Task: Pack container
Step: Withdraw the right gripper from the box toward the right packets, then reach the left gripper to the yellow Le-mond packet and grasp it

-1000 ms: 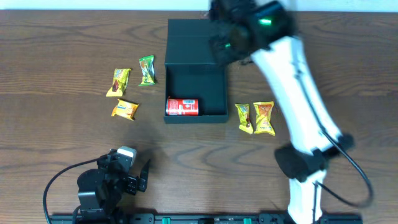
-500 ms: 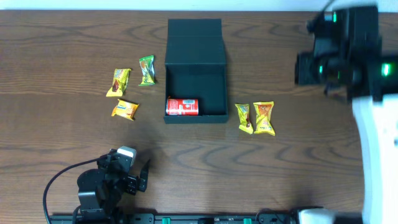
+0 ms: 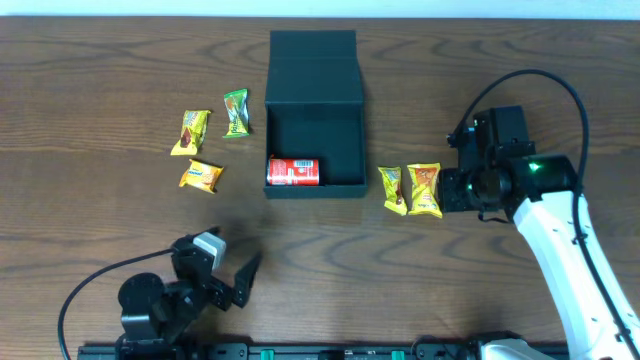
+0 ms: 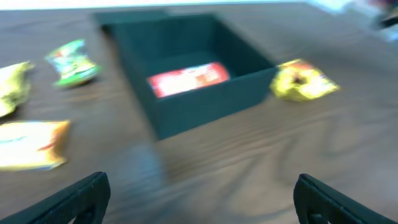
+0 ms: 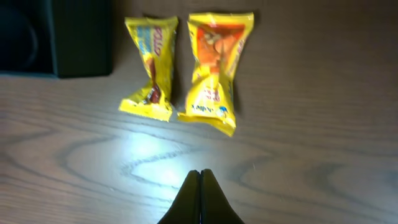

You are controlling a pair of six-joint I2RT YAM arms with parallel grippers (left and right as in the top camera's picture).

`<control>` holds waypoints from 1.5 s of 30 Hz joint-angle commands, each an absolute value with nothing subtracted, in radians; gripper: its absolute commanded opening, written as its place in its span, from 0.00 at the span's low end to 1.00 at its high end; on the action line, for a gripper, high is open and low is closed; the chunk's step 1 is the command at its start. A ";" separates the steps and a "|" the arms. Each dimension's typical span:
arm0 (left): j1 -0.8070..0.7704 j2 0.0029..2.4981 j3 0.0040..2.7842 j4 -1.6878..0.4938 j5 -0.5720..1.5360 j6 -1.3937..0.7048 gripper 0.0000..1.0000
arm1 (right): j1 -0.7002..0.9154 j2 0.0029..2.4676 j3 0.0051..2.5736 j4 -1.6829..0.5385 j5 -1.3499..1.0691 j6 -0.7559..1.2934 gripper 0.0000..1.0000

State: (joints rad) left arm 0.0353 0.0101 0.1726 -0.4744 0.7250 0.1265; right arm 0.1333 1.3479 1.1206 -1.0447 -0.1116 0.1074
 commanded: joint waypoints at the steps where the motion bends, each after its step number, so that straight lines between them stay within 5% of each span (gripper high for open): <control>1: 0.032 0.004 0.172 -0.349 0.957 -0.014 0.95 | 0.132 1.337 1.120 -1.036 -0.160 0.126 0.01; 7: 0.033 0.004 0.172 -0.065 1.022 -0.188 0.95 | 0.132 1.337 1.120 -1.028 -0.166 0.126 0.01; 11: 0.033 0.012 0.172 -0.084 0.724 -0.308 0.96 | 0.132 1.337 1.120 -1.014 -0.166 0.126 0.01; 20: 0.034 0.357 0.333 -0.106 0.593 -0.228 0.96 | 0.132 1.337 1.121 -0.954 -0.165 0.126 0.01; 30: 0.033 1.145 1.120 -0.768 0.173 0.118 0.95 | 0.131 1.337 1.122 -0.934 -0.161 0.126 0.01; 38: 0.032 1.499 1.298 -0.748 0.267 0.228 0.96 | 0.131 1.337 1.122 -0.935 -0.163 0.122 0.01; 40: 0.032 1.539 1.296 -0.750 0.304 0.229 0.95 | 0.131 1.337 1.122 -0.935 -0.163 0.122 0.09; 43: 0.033 1.614 1.295 -0.771 0.306 0.229 0.96 | 0.131 1.337 1.122 -0.931 -0.165 0.121 0.50; 45: 0.033 1.662 1.295 -0.789 0.305 0.234 0.96 | 0.131 1.337 1.122 -0.929 -0.165 0.115 0.67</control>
